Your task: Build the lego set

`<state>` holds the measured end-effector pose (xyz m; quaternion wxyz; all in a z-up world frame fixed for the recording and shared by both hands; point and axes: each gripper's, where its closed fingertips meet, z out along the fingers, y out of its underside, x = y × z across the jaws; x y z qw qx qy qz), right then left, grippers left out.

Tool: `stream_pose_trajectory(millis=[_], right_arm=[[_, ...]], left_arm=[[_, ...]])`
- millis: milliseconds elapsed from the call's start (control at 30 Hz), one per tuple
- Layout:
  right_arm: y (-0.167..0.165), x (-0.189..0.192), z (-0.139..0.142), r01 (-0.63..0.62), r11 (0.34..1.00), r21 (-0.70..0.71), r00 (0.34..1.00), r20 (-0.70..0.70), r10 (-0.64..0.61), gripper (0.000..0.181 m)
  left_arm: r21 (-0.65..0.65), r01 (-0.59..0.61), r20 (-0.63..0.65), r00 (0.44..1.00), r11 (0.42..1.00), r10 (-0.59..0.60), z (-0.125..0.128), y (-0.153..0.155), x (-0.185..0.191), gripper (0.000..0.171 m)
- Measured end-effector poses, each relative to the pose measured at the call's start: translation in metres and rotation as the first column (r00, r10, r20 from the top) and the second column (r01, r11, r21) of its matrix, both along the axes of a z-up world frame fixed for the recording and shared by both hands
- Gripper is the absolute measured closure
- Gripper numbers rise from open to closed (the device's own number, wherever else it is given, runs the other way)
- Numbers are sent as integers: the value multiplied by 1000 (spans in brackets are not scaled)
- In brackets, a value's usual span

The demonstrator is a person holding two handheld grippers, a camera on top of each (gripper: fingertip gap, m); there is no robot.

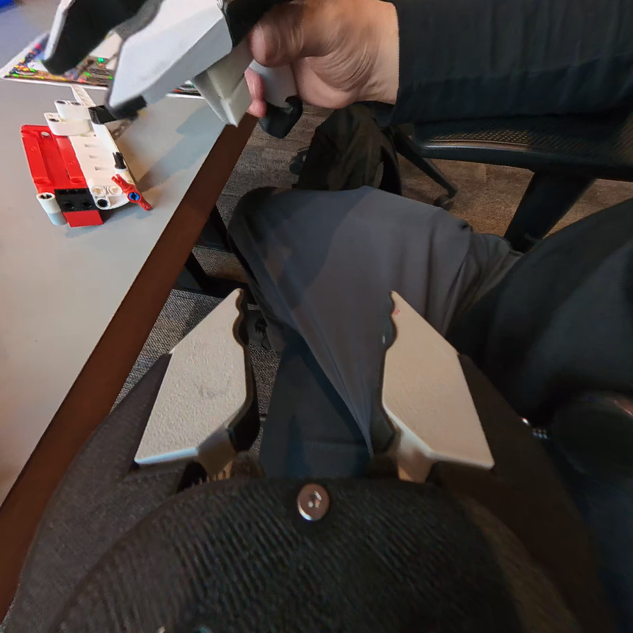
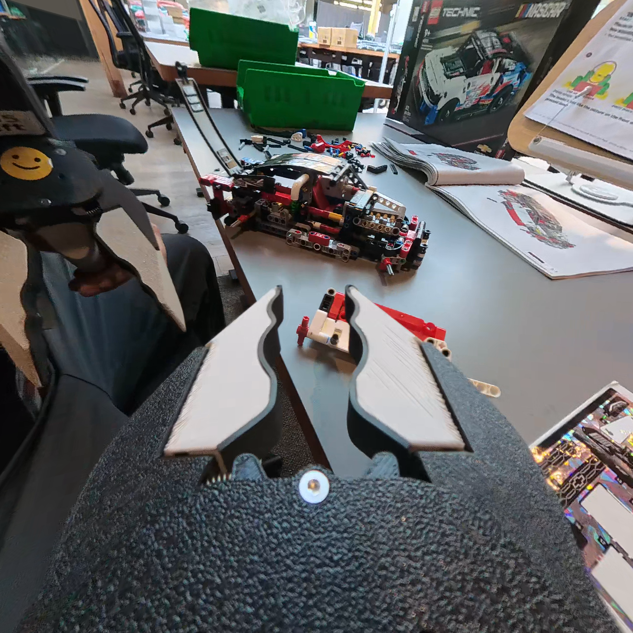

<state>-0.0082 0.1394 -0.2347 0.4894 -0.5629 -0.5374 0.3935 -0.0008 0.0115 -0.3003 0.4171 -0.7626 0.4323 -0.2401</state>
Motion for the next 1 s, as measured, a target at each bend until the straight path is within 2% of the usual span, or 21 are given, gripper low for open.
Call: stream_pose_trajectory(millis=[67, 167, 200, 267, 467, 567, 733, 833, 1000], right_arm=[[-3, -3, 0, -19, 1000, -5, 1000, 4, 19, 144], [1, -7, -5, 2, 999, -35, 1000, 13, -1, 112], [0, -8, -6, -4, 999, -44, 1000, 17, 5, 111], [-5, -10, -6, -30, 998, -49, 1000, 5, 31, 113], [-9, -12, 5, -36, 999, 14, 999, -40, 37, 111], [-4, -14, -2, -39, 999, -11, 999, -26, 39, 109], [-7, -20, -6, -96, 993, -70, 995, 2, 96, 122], [-12, -20, -2, -149, 983, -103, 989, -29, 147, 134], [-9, -19, 2, -143, 982, -123, 989, -43, 138, 115]], left_arm=[[-23, -1, 7, 1000, 1000, 1, -2, 1, 0, 92], [-54, -18, 29, 999, 998, 19, -1, 5, -5, 93], [-63, -26, 40, 999, 998, 28, 0, 7, -7, 96], [-76, -32, 59, 998, 997, 37, 1, 11, -12, 102], [-126, -35, 99, 994, 991, 47, -2, 15, -22, 103], [-110, -21, 113, 993, 994, 33, -2, 19, -24, 104], [-148, -36, 159, 986, 988, 60, -14, 25, -26, 106], [-164, -73, 97, 991, 984, 90, -26, 21, -30, 97], [-122, -94, 73, 992, 988, 104, -15, 19, -30, 94]])
